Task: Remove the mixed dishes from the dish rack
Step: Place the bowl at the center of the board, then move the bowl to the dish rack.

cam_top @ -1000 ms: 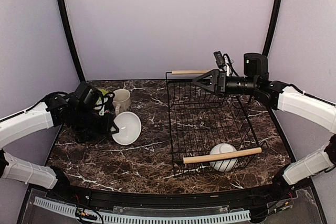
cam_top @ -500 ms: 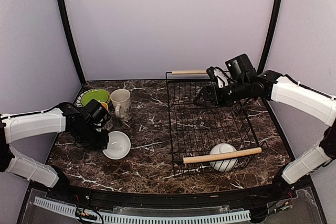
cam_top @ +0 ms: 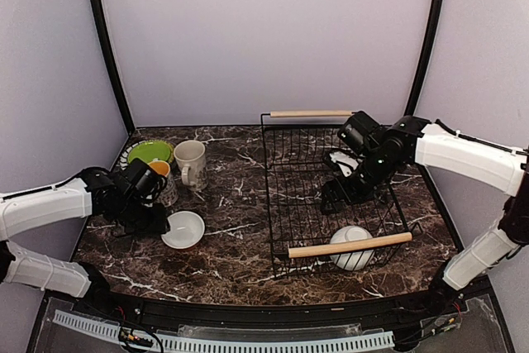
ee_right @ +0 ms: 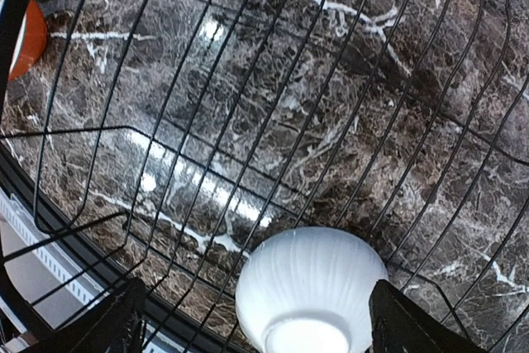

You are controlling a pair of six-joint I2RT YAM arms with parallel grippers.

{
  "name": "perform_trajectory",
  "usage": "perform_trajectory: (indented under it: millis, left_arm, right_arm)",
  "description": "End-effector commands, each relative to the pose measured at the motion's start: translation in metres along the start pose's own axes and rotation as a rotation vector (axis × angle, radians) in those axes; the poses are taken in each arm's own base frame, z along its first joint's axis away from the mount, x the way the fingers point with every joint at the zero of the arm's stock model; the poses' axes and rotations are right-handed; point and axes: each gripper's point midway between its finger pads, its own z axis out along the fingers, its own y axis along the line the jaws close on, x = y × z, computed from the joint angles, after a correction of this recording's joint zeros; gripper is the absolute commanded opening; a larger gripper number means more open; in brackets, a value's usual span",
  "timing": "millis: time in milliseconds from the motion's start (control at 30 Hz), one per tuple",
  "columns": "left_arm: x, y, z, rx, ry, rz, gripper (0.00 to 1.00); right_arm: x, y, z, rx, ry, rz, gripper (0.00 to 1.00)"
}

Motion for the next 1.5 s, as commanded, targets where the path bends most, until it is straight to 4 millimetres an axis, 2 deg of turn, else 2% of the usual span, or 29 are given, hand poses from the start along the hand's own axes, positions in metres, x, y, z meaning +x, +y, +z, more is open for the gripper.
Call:
perform_trajectory:
  millis: [0,133,233,300,400,500,533,567,600,633,767,867,1000,1100,1267,1367,1467]
  left_arm:
    - [-0.009,0.011,-0.022,0.001,-0.101,-0.031,0.51]
    - [-0.032,0.003,-0.057,0.07,-0.236,-0.021,0.56]
    - [-0.06,-0.004,-0.093,0.111,-0.395,0.033,0.61]
    - [-0.081,-0.014,-0.117,0.141,-0.499,0.076,0.64]
    - [-0.115,-0.038,-0.152,0.206,-0.634,0.131,0.66]
    - [-0.147,-0.072,-0.187,0.277,-0.712,0.211,0.67]
    - [-0.158,-0.081,-0.207,0.312,-0.76,0.216,0.68]
    - [-0.163,-0.091,-0.205,0.323,-0.752,0.25,0.68]
    - [-0.172,-0.1,-0.221,0.355,-0.793,0.256,0.68]
    - [-0.176,-0.109,-0.222,0.375,-0.793,0.283,0.69]
    - [-0.191,-0.139,-0.247,0.463,-0.83,0.361,0.72]
    - [-0.19,-0.157,-0.246,0.508,-0.819,0.468,0.79]
    - [-0.188,-0.15,-0.224,0.439,-0.802,0.493,0.84]
    - [-0.188,-0.144,-0.214,0.409,-0.806,0.494,0.84]
    - [-0.184,-0.139,-0.196,0.381,-0.791,0.505,0.84]
    - [-0.18,-0.135,-0.186,0.363,-0.773,0.506,0.84]
    - [-0.179,-0.135,-0.185,0.362,-0.773,0.51,0.84]
  right_arm:
    - [0.024,0.002,-0.015,0.02,0.092,0.006,0.84]
    - [0.038,0.008,-0.019,-0.008,0.13,0.022,0.68]
    - [0.045,0.012,-0.018,-0.034,0.143,0.036,0.56]
    - [0.05,0.014,-0.016,-0.052,0.167,0.048,0.51]
    - [0.056,0.015,-0.012,-0.056,0.184,0.058,0.5]
    - [0.062,0.01,-0.006,-0.024,0.217,0.081,0.51]
    - [0.063,0.008,-0.004,-0.012,0.221,0.091,0.51]
    - [0.064,0.004,-0.002,0.007,0.224,0.096,0.53]
    - [0.064,0.001,0.001,0.023,0.227,0.105,0.54]
    - [0.066,-0.001,0.004,0.033,0.234,0.112,0.55]
    - [0.071,-0.002,0.019,0.03,0.255,0.133,0.6]
    - [0.074,-0.008,0.029,0.06,0.27,0.149,0.6]
    - [0.059,-0.004,0.037,0.041,0.221,0.156,0.6]
    - [0.037,-0.002,0.045,0.042,0.145,0.187,0.61]
    - [-0.004,0.013,0.071,-0.036,0.027,0.219,0.63]
    - [-0.043,0.021,0.076,-0.054,-0.071,0.205,0.67]
    - [-0.069,0.028,0.079,-0.056,-0.102,0.18,0.72]
